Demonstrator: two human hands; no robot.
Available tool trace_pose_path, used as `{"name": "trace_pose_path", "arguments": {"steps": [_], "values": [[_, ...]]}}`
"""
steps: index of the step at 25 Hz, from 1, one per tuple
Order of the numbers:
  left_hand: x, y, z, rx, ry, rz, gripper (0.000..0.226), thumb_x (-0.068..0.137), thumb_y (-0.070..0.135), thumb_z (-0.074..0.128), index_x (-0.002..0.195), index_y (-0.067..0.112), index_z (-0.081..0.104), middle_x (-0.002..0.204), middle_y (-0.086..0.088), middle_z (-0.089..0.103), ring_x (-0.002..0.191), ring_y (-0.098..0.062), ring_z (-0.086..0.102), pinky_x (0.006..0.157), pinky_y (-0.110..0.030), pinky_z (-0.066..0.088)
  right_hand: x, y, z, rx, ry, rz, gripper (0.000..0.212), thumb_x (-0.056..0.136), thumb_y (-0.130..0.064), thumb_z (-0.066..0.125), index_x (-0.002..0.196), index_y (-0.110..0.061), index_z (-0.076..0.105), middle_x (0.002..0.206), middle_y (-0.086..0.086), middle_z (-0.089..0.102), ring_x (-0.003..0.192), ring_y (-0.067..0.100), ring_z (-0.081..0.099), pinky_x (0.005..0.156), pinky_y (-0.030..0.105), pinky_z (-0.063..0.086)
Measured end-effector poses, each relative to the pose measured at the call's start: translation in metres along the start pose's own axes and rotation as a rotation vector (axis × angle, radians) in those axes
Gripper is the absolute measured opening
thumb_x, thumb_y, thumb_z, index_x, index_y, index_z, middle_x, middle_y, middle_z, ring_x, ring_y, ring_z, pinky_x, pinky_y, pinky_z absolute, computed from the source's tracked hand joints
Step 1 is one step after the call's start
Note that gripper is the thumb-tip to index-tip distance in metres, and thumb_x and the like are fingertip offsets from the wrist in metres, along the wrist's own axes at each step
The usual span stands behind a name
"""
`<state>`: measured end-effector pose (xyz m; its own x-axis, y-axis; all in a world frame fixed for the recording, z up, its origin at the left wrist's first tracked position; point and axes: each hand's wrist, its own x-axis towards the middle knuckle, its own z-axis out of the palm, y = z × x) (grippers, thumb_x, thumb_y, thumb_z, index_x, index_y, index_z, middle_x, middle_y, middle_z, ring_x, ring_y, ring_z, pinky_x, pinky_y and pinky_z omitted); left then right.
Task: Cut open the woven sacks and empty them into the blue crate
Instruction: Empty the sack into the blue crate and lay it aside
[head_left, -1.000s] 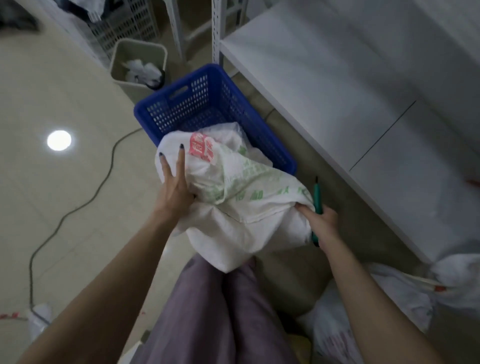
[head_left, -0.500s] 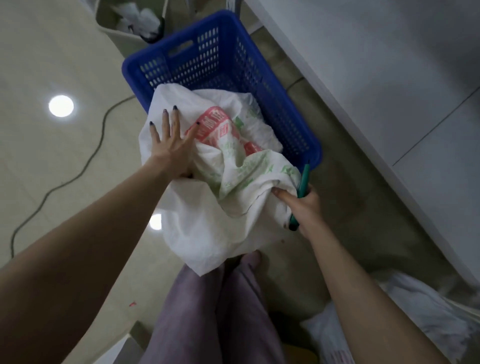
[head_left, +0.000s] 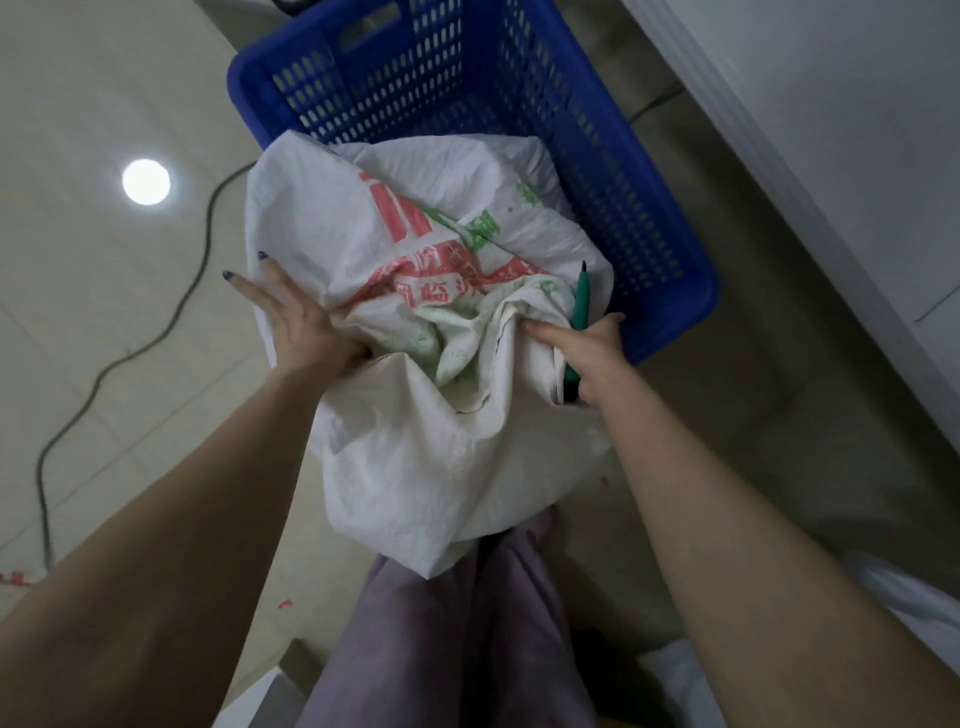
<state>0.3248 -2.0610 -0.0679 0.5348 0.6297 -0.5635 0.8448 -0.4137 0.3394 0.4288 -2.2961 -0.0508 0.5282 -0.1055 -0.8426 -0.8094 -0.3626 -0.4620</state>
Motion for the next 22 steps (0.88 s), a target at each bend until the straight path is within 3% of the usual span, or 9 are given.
{"name": "trace_pose_path", "arguments": {"steps": [2,3,5,7,11,14,16,19,22], "values": [[0.001,0.001,-0.006,-0.246,-0.027,-0.184,0.113,0.078,0.028,0.073,0.147,0.009,-0.015,0.155,-0.020,-0.001,0.140,-0.034,0.020,0.111,-0.037,0.028,0.005,-0.005,0.006,0.138,-0.107,0.122,0.100,0.059,-0.022,0.090,0.140,-0.002,0.035,0.123,0.015,0.060,0.108,0.028,0.062,0.094,0.044,0.051],[0.001,0.001,-0.007,-0.285,-0.053,-0.241,0.098,0.081,0.028,0.070,0.148,0.009,0.001,0.151,-0.018,0.021,0.131,-0.031,0.036,0.100,-0.035,0.039,0.006,-0.006,0.007,0.162,-0.154,0.144,0.087,0.060,-0.021,0.089,0.132,0.000,0.044,0.112,0.016,0.065,0.098,0.028,0.066,0.086,0.044,0.055],[-0.004,0.004,-0.013,-0.197,-0.130,-0.189,0.070,0.077,0.022,0.073,0.134,0.009,0.036,0.128,-0.013,0.051,0.104,-0.026,0.051,0.076,-0.030,0.043,0.001,-0.009,0.009,0.129,-0.222,0.162,0.066,0.070,-0.014,0.083,0.123,0.001,0.047,0.103,0.018,0.066,0.088,0.028,0.067,0.076,0.041,0.057],[-0.012,0.002,-0.018,-0.178,-0.181,-0.049,0.049,0.074,0.015,0.074,0.119,0.011,0.055,0.111,-0.009,0.063,0.098,-0.023,0.058,0.077,-0.029,0.045,-0.005,-0.007,0.010,0.074,-0.213,0.159,0.059,0.076,-0.011,0.078,0.123,-0.001,0.044,0.102,0.017,0.065,0.089,0.029,0.066,0.077,0.041,0.056],[-0.052,0.001,-0.024,-0.090,-0.328,0.100,0.024,0.076,0.018,0.071,0.098,0.007,0.067,0.098,-0.009,0.069,0.098,-0.024,0.063,0.079,-0.030,0.047,-0.018,-0.005,0.011,0.152,-0.199,0.135,0.049,0.080,-0.017,0.073,0.121,-0.003,0.049,0.099,0.014,0.065,0.093,0.028,0.065,0.083,0.042,0.055],[-0.085,0.012,-0.023,0.085,-0.368,0.292,0.047,0.071,0.045,0.058,0.087,0.001,0.063,0.099,-0.018,0.067,0.098,-0.032,0.062,0.070,-0.028,0.039,-0.052,-0.005,0.029,0.206,-0.467,0.265,0.032,0.089,-0.031,0.064,0.113,-0.010,0.063,0.094,0.010,0.070,0.087,0.024,0.066,0.076,0.034,0.055],[-0.102,0.022,-0.030,0.145,-0.331,0.430,0.060,0.064,0.046,0.043,0.095,-0.001,0.063,0.106,-0.021,0.065,0.100,-0.039,0.058,0.074,-0.032,0.039,-0.073,-0.003,0.041,0.165,-0.589,0.262,0.035,0.088,-0.036,0.062,0.112,-0.010,0.065,0.098,0.011,0.070,0.092,0.024,0.066,0.080,0.033,0.054],[-0.114,0.032,-0.043,0.106,-0.259,0.548,0.077,0.058,0.055,0.034,0.100,-0.002,0.065,0.105,-0.021,0.066,0.097,-0.043,0.057,0.077,-0.038,0.044,-0.085,-0.009,0.035,0.188,-0.531,0.141,0.034,0.086,-0.025,0.066,0.113,-0.004,0.065,0.098,0.011,0.071,0.086,0.019,0.069,0.070,0.025,0.055],[-0.126,0.034,-0.027,0.147,-0.218,0.455,0.053,0.074,0.046,0.052,0.091,-0.003,0.063,0.098,-0.023,0.066,0.094,-0.044,0.056,0.072,-0.037,0.040,-0.092,-0.007,0.018,0.227,-0.396,0.058,0.020,0.086,-0.014,0.065,0.103,-0.004,0.064,0.082,0.008,0.069,0.069,0.016,0.068,0.056,0.020,0.053]]}}
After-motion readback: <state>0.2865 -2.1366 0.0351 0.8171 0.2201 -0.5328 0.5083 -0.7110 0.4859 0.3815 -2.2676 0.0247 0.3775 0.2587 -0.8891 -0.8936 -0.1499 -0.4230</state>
